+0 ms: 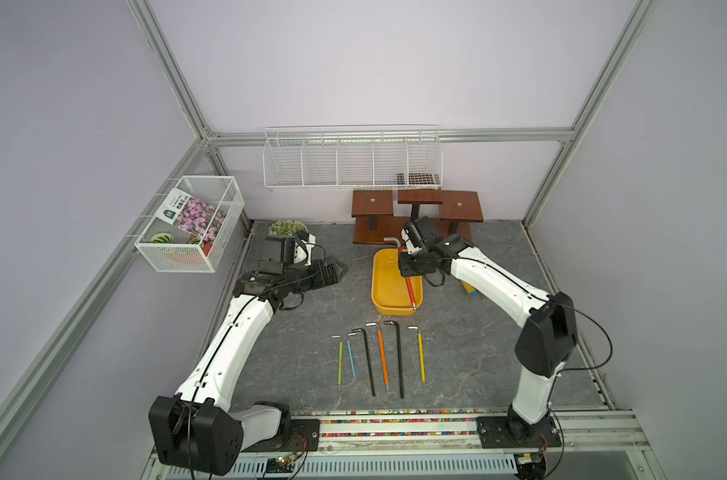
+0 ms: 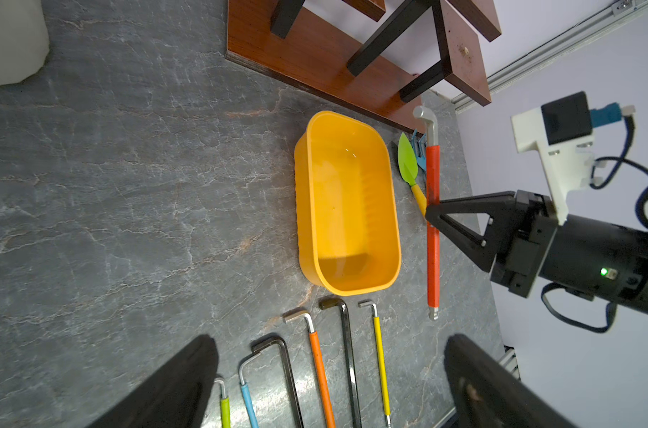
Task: Put the hex key on the desktop into the storage box
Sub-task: Place the Allen key in the storage box.
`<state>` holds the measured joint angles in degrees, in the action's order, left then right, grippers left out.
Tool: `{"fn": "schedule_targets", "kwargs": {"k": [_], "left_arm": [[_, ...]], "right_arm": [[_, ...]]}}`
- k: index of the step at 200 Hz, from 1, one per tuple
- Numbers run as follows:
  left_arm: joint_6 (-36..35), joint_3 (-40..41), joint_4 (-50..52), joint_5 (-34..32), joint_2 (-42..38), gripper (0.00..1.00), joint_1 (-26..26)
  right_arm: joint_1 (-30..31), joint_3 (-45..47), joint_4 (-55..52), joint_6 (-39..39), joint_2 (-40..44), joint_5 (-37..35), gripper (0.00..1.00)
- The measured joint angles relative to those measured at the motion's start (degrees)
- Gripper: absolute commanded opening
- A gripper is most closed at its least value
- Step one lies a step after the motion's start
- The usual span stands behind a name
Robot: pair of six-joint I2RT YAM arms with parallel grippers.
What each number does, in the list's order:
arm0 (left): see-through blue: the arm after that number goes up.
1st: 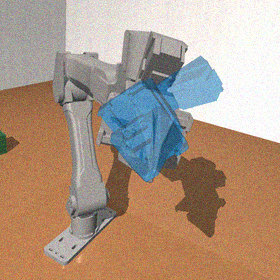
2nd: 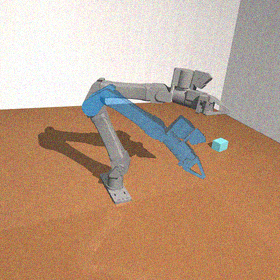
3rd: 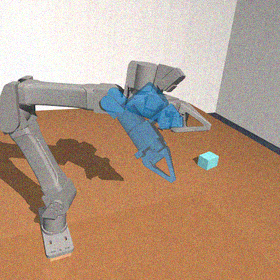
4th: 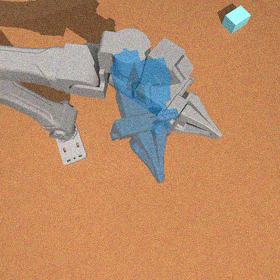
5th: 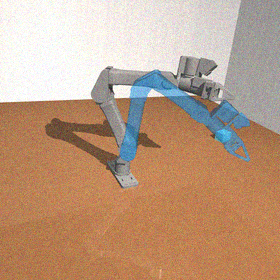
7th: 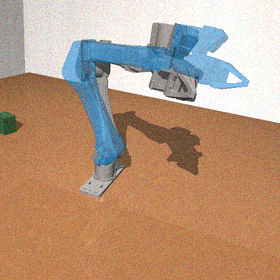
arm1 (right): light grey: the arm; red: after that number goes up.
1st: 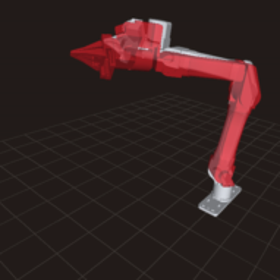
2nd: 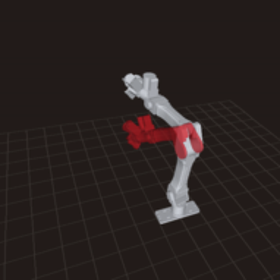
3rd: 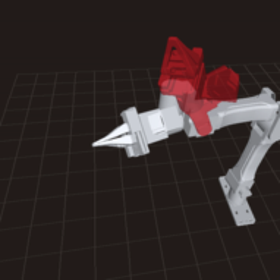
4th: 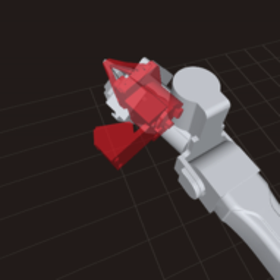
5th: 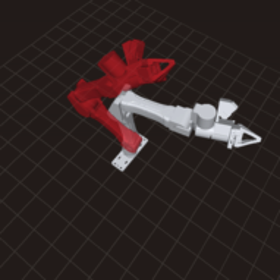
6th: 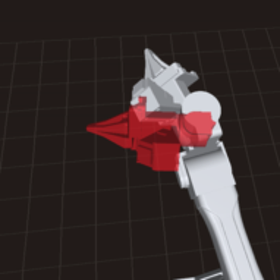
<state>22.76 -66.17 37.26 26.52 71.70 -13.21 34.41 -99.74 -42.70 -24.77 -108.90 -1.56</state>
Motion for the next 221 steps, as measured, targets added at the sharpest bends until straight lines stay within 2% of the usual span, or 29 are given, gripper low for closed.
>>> {"fn": "schedule_targets", "kwargs": {"k": [62,199,212,221], "left_arm": [[-1.0,2.6,-1.0,-2.7,1.4,1.00,0.0],[-1.2,2.6,-0.9,-3.6,3.5,1.00,0.5],[-1.2,2.6,-1.0,-3.5,3.5,1.00,0.9],[-1.2,2.6,-1.0,-3.5,3.5,1.00,1.1]], "right_arm": [[-3.7,-6.8,-0.1,-1.5,-9.2,1.8,0.00],[-4.1,-7.7,1.2,-4.8,-18.6,4.2,0.00],[-4.1,-7.7,1.1,-4.8,-18.7,4.4,0.12],[-4.1,-7.7,1.2,-4.8,-18.7,4.6,0.25]]}}
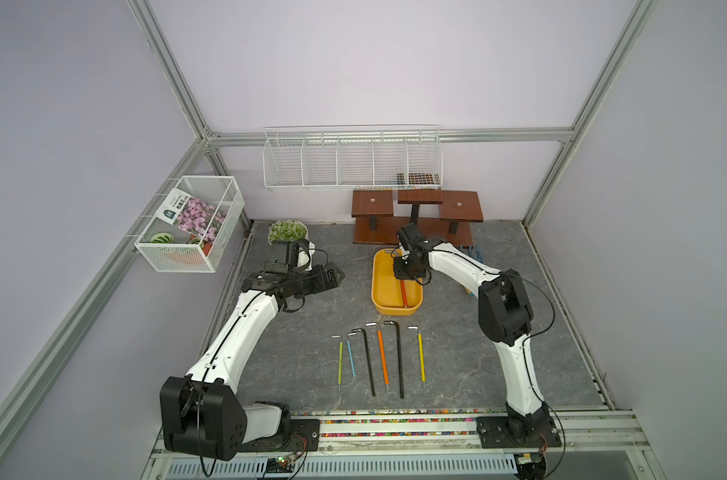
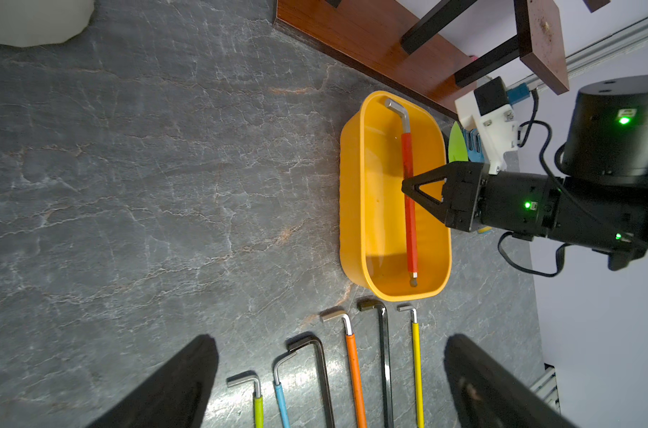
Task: Put the hex key on the desktop into the storage box
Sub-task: Place the Allen key in the storage box, then pick up the Allen key from the center of the board.
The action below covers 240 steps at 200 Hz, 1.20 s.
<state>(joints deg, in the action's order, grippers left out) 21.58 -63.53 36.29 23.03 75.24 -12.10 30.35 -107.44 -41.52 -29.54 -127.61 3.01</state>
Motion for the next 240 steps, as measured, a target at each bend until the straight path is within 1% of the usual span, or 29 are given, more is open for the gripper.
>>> {"fn": "schedule_targets", "kwargs": {"k": [10,22,39,55,73,87,129,157,205,240], "left_arm": [[0.0,0.0,0.0,0.0,0.0,1.00,0.1],[0.0,0.0,0.0,0.2,0.1,1.00,0.2],[0.0,0.0,0.0,0.3,0.1,1.00,0.2],[0.0,0.0,0.0,0.4,0.1,1.00,0.2],[0.0,0.1,0.0,0.4,0.1,1.00,0.2],[0.0,0.1,0.0,0.4,0.2,1.00,0.2],[0.0,1.2,-0.2,0.9,0.2,1.00,0.2],[0.2,2.5,-0.2,1.0,-0.4,1.00,-0.4],[2.1,5.7,-0.4,0.7,-3.1,1.00,-2.4],[4.7,8.8,-0.9,0.2,-5.0,1.00,-4.4]], "right_arm": [[0.0,0.0,0.1,-0.1,0.0,0.2,0.38],[0.0,0.0,0.2,-0.1,0.0,0.3,0.46],[0.0,0.0,0.6,0.6,0.0,0.7,0.53],[0.0,0.0,0.9,0.6,0.2,1.2,0.56],[0.0,0.8,1.5,0.7,1.4,1.6,0.57],[0.1,2.4,1.9,0.9,3.9,1.8,0.58],[1.4,9.9,3.6,2.0,17.7,1.8,0.58],[3.6,17.4,5.5,3.0,27.5,2.5,0.57],[6.1,32.4,6.8,3.8,38.2,2.0,0.56],[6.4,43.5,8.0,2.1,46.9,0.9,0.56]]}}
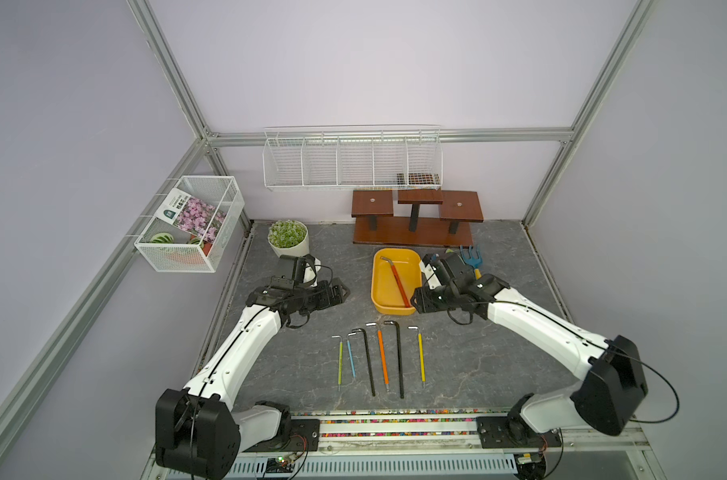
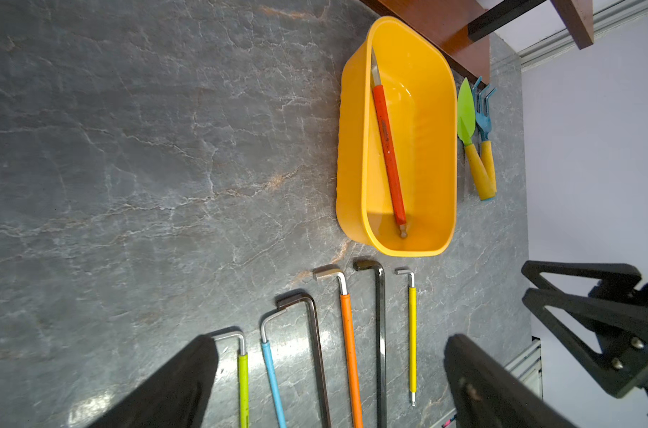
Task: Put the hex key on the desktop into the storage box
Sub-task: Pick up the Allen key from the center of the board.
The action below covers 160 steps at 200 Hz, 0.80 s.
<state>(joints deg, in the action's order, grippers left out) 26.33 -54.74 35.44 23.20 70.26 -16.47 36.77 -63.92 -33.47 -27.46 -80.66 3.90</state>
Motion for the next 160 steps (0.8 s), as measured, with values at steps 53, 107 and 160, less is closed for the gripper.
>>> {"fn": "schedule_targets", "kwargs": {"k": [53,107,160], "left_arm": [[1.0,2.2,-0.2,-2.6,0.0,1.00,-2.1],[0.1,2.5,2.4,-5.4,-2.5,1.00,-2.1],[-0.4,2.5,5.1,-6.9,-4.0,1.00,-2.1]], "right_arm": [[3.1,7.8,3.1,-4.0,6.2,-1.9,0.55],[6.9,13.2,4.3,-8.4,6.8,-7.2,0.56],[10.1,13.3,4.1,-12.4,4.5,-10.7,0.56]]}}
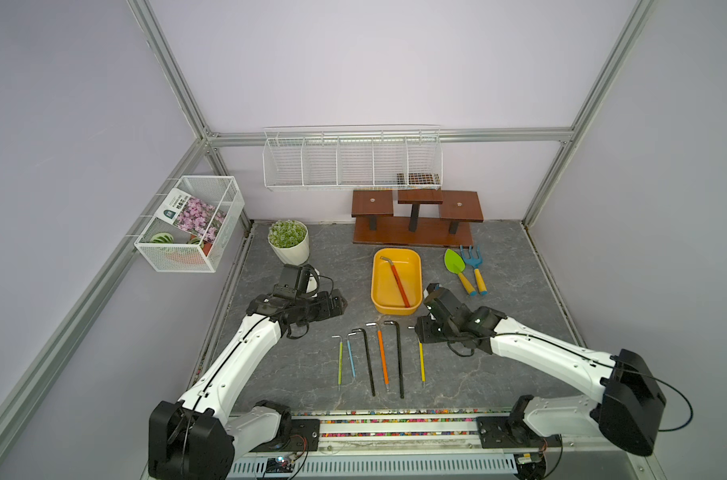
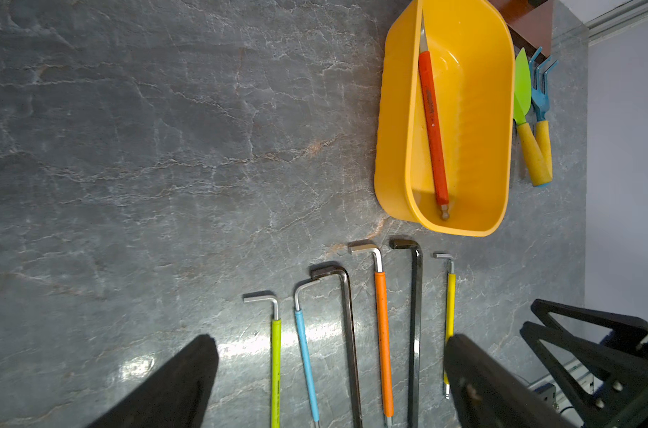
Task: Put the hex key on the desktop into the storage box
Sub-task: Pick up the Allen key from the center of the board.
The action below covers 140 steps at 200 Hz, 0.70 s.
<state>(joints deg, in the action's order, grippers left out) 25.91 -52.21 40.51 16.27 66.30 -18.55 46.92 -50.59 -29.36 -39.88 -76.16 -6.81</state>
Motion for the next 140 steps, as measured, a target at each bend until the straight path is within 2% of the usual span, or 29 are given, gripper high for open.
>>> {"fn": "schedule_targets", "kwargs": {"k": [44,97,140], "left_arm": [[0.5,2.7,0.7,-1.7,-4.0,1.00,0.0],[2.1,3.3,1.1,-5.4,-4.2,1.00,0.0],[2.6,3.4,1.4,-6.2,-4.3,1.00,0.0]], "right_arm": [[1.9,-0.1,-0.3,-2.0,-2.6,-1.8,0.56],[2.4,-2.1,-0.1,-3.2,-7.9,-2.2,0.56],[2.7,-2.1,0.5,-4.1,-8.9,-2.2,0.55]]}}
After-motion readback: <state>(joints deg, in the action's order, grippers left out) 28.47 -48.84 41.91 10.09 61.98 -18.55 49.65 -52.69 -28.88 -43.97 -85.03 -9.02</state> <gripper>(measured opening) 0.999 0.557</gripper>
